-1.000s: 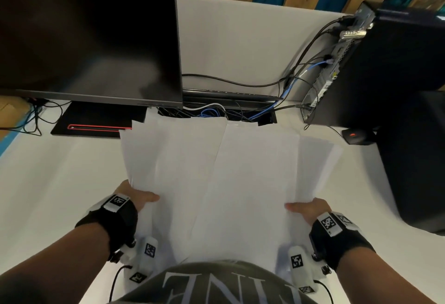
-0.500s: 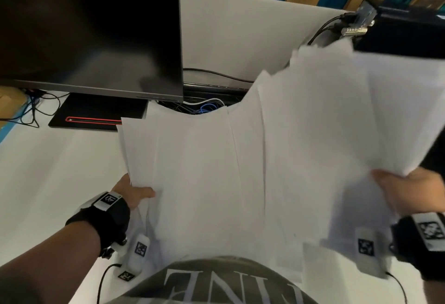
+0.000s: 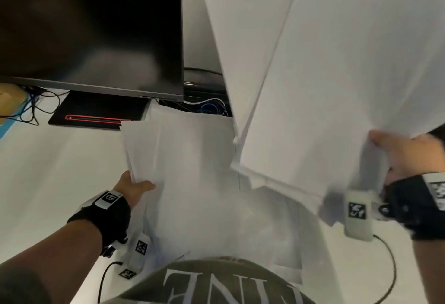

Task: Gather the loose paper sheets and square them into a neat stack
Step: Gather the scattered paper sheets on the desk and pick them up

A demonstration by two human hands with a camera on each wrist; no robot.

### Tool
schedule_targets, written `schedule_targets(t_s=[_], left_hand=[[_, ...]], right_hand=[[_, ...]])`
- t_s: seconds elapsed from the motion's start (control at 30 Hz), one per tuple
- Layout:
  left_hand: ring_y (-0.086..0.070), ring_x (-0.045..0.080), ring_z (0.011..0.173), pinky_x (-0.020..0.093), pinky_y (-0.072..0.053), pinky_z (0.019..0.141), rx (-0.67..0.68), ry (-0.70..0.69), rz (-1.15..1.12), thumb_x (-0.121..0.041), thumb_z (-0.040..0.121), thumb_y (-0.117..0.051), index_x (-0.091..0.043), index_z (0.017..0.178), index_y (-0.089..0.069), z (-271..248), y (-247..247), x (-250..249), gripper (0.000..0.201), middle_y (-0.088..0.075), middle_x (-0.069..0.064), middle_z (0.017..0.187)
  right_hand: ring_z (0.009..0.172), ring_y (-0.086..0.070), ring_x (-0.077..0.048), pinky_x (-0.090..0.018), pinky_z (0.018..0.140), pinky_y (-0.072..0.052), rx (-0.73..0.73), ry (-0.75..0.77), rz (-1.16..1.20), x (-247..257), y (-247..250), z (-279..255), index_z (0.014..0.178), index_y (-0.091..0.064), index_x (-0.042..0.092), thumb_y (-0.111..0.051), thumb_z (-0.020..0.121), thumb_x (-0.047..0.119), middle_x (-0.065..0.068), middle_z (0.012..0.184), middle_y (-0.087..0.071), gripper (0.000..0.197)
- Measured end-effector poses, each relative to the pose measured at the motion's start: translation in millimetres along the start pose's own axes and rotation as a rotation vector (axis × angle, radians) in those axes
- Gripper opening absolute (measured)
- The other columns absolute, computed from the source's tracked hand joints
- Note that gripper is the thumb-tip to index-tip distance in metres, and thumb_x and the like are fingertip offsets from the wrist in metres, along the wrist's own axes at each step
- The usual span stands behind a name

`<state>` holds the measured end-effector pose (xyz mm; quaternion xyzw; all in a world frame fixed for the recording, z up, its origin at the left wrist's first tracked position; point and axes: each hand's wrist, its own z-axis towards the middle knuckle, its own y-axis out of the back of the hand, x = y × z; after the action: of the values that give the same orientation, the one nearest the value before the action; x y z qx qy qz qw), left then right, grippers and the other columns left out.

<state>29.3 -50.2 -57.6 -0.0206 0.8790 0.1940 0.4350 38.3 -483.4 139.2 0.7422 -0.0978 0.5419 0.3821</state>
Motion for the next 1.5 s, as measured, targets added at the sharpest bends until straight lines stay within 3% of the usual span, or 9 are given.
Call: schedule_targets(t_s=[0.13, 0.27, 0.43, 0.57, 0.83, 0.97, 1.17, 1.33, 1.5], left_hand=[[-0.056, 0.037, 0.114, 0.047, -0.041, 0.104, 0.025, 0.058, -0.064, -0.051, 0.076, -0.063, -0.006, 0.128, -0.052, -4, 2, -8, 0.07, -0.058, 0.017, 0.127], [-0.057, 0.036, 0.114, 0.048, -0.041, 0.104, 0.042, 0.177, -0.064, -0.085, 0.031, -0.065, -0.014, 0.13, -0.051, 11, 5, 3, 0.122, -0.059, 0.013, 0.128], [-0.055, 0.031, 0.118, 0.044, -0.039, 0.107, 0.063, 0.082, 0.042, -0.067, 0.053, -0.072, -0.014, 0.13, -0.052, -4, 2, -8, 0.096, -0.06, 0.008, 0.127], [-0.054, 0.034, 0.12, 0.046, -0.038, 0.107, -0.054, 0.042, 0.047, -0.037, 0.076, -0.07, -0.004, 0.129, -0.051, -1, -2, -3, 0.064, -0.057, 0.016, 0.13], [-0.056, 0.033, 0.115, 0.045, -0.042, 0.102, -0.05, 0.104, 0.106, -0.067, 0.045, -0.075, -0.004, 0.126, -0.052, -2, -3, -7, 0.106, -0.06, 0.015, 0.126], [-0.06, 0.036, 0.102, 0.045, -0.047, 0.09, -0.009, 0.099, 0.003, 0.0, 0.066, -0.077, 0.002, 0.117, -0.057, -10, -4, -14, 0.054, -0.063, 0.02, 0.113], [-0.057, 0.031, 0.093, 0.041, -0.046, 0.088, -0.007, 0.144, -0.059, 0.002, 0.075, -0.067, 0.007, 0.117, -0.056, -3, -2, -11, 0.043, -0.06, 0.019, 0.106], [-0.059, 0.035, 0.097, 0.047, -0.047, 0.095, 0.022, 0.158, -0.08, -0.009, 0.079, -0.067, 0.002, 0.12, -0.055, -1, 0, -8, 0.044, -0.062, 0.024, 0.116], [-0.059, 0.038, 0.106, 0.046, -0.046, 0.093, 0.021, 0.102, -0.013, -0.007, 0.073, -0.074, 0.001, 0.121, -0.055, -9, -3, -11, 0.052, -0.062, 0.023, 0.116]], right_hand=[[0.078, -0.06, -0.028, -0.027, 0.064, -0.051, 0.252, -0.142, -0.212, -46, -57, -21, 0.108, -0.06, -0.004, -0.069, 0.078, 0.01, -0.019, 0.099, -0.062, 0.034], [0.081, -0.062, -0.031, -0.033, 0.071, -0.05, 0.397, -0.255, -0.306, -80, -108, -34, 0.109, -0.059, -0.013, -0.072, 0.075, 0.008, -0.025, 0.103, -0.064, 0.042], [0.105, -0.06, -0.037, -0.036, 0.084, -0.051, 0.55, -0.258, -0.45, -91, -148, -57, 0.119, -0.053, -0.01, -0.072, 0.077, 0.015, -0.026, 0.118, -0.061, 0.052], [0.067, -0.064, -0.013, -0.018, 0.049, -0.044, 0.773, -0.249, -0.589, -87, -154, -64, 0.113, -0.054, -0.002, -0.072, 0.078, 0.023, -0.01, 0.087, -0.062, 0.047], [0.128, -0.044, -0.029, -0.03, 0.103, -0.039, 0.854, -0.161, -0.784, -82, -178, -74, 0.138, -0.031, -0.004, -0.068, 0.081, 0.027, -0.017, 0.141, -0.043, 0.075], [0.127, -0.045, -0.029, -0.028, 0.098, -0.04, 0.857, -0.091, -0.765, -79, -193, -87, 0.137, -0.032, -0.004, -0.065, 0.083, 0.031, -0.016, 0.14, -0.044, 0.072], [0.085, -0.06, -0.023, -0.032, 0.083, -0.05, 0.592, -0.104, -0.335, -93, -162, -57, 0.103, -0.062, 0.008, -0.063, 0.081, 0.01, -0.013, 0.106, -0.067, 0.022], [0.113, -0.055, -0.036, -0.037, 0.095, -0.046, 0.231, -0.231, -0.55, -114, -114, -21, 0.127, -0.051, 0.012, -0.066, 0.079, 0.02, -0.018, 0.13, -0.054, 0.052], [0.121, -0.049, -0.036, -0.036, 0.097, -0.039, 0.326, -0.368, -0.573, -116, -109, -13, 0.136, -0.039, 0.002, -0.067, 0.08, 0.029, -0.02, 0.137, -0.049, 0.068]])
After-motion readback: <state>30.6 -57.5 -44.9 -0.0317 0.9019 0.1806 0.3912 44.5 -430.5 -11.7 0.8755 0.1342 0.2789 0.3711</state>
